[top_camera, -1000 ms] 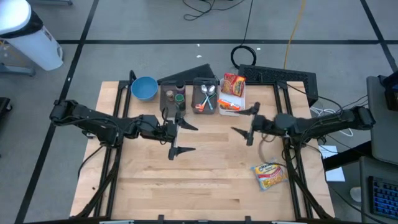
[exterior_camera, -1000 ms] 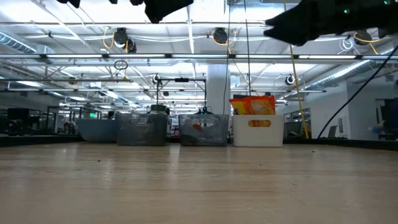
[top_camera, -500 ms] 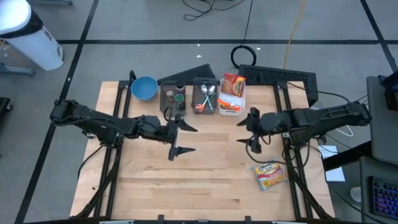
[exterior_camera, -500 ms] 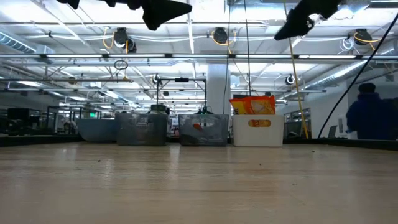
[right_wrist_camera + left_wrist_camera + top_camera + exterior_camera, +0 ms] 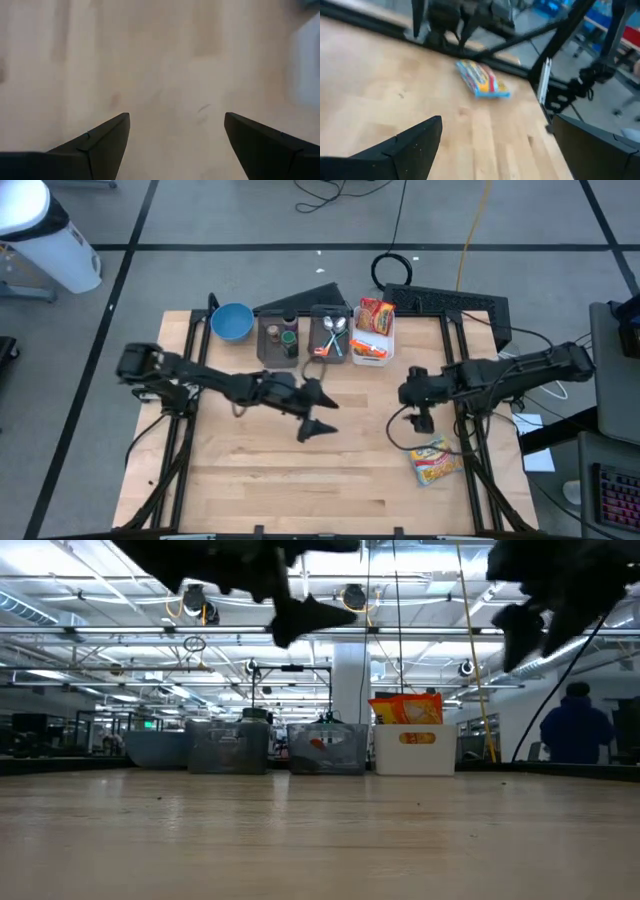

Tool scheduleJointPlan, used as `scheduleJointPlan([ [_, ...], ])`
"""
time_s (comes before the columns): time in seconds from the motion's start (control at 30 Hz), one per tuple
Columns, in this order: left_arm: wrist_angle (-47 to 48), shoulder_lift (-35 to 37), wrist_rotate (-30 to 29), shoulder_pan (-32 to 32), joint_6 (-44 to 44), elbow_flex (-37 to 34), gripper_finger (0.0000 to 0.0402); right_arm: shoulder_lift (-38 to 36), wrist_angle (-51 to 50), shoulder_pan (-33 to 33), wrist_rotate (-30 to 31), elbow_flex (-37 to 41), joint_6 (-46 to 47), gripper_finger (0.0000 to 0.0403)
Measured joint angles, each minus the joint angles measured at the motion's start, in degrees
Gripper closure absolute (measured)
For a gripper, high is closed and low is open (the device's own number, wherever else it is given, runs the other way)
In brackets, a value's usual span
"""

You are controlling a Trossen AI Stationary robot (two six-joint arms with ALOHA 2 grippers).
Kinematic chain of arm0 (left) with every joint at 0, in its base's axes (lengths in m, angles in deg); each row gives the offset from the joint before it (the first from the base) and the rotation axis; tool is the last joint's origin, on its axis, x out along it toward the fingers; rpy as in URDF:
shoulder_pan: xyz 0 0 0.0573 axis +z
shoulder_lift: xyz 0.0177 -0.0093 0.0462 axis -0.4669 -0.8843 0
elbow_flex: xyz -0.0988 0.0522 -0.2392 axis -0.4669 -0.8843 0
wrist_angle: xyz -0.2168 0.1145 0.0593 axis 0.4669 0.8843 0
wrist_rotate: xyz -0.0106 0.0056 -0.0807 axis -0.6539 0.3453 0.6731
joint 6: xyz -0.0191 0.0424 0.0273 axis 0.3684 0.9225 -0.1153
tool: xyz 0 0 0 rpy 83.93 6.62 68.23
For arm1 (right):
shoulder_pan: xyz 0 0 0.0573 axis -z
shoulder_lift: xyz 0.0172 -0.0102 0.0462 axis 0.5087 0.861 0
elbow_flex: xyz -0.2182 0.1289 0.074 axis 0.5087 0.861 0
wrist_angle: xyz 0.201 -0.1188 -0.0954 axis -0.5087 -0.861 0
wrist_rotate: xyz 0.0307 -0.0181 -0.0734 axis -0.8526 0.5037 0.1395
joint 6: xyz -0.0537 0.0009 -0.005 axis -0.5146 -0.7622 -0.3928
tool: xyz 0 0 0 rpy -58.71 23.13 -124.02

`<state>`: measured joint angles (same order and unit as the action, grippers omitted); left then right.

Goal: Pick & Place Food Item
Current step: Put the light blue noodle pack into the white bin

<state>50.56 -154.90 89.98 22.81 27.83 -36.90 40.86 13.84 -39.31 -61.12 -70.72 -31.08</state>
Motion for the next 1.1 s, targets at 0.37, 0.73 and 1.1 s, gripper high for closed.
scheduleJointPlan([
  [0.37,-2.4,-13.8,9.1,-0.3,3.9,14.6,0.0011,9.5,-10.4,-7.6,-19.0,0.3,8.3,0.0083],
  [0.73,2.4,-14.5,17.7,-0.1,4.7,15.4,0.0011,21.3,-0.3,-12.1,-19.2,0.3,2.3,0.0083],
  [1.1,5.3,-14.5,19.6,-0.2,5.4,15.4,0.0011,25.2,5.5,-10.5,-21.9,4.4,1.5,0.0084],
])
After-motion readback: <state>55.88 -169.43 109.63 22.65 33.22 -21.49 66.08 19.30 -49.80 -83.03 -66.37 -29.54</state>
